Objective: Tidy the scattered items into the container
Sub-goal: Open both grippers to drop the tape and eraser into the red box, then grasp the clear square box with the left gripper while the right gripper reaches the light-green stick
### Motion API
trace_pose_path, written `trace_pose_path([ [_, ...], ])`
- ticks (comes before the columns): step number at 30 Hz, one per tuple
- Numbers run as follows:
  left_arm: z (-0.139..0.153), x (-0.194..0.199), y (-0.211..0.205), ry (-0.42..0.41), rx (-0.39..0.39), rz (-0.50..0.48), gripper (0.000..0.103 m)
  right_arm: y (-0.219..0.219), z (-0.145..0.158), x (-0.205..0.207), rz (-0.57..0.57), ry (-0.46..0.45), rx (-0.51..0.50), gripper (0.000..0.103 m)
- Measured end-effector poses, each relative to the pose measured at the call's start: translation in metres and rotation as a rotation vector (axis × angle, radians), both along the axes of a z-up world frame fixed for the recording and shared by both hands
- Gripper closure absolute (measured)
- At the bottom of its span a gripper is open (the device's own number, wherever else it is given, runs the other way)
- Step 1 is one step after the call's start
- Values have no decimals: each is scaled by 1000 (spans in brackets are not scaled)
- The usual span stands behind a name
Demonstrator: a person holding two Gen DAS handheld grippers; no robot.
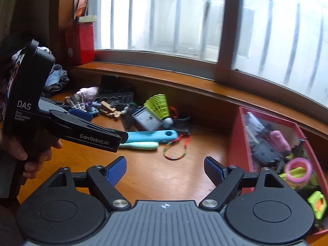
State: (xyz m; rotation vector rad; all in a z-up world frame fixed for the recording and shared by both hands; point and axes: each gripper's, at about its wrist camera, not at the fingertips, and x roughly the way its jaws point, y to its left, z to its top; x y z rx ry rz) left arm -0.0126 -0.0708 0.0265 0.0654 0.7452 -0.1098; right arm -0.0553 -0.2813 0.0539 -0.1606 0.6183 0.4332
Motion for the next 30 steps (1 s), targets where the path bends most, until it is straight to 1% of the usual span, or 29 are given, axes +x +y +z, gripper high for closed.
trace_pose_path([
  [2,-2,-2,14,4,9,15,12,15,-6,6,21,9,1,16],
  [5,-5,-3,36,15,14,39,12,38,-18,19,44,20,12,11],
  [7,-7,-3,50,22,13,50,12,52,-29,32,51,32,32,3],
  [8,-8,-2,56,26,12,54,12,59,-35,38,51,38,37,2],
  [13,-15,1,81,41,7,66,12,87,-63,73,18,72,31,2],
  [18,-22,10,95,58,-6,62,12,103,-80,97,-34,72,16,1],
  [22,-29,17,101,71,-18,56,12,107,-89,107,-34,83,5,1],
  [30,-37,29,101,87,-40,34,12,110,-95,113,-14,76,-13,0],
])
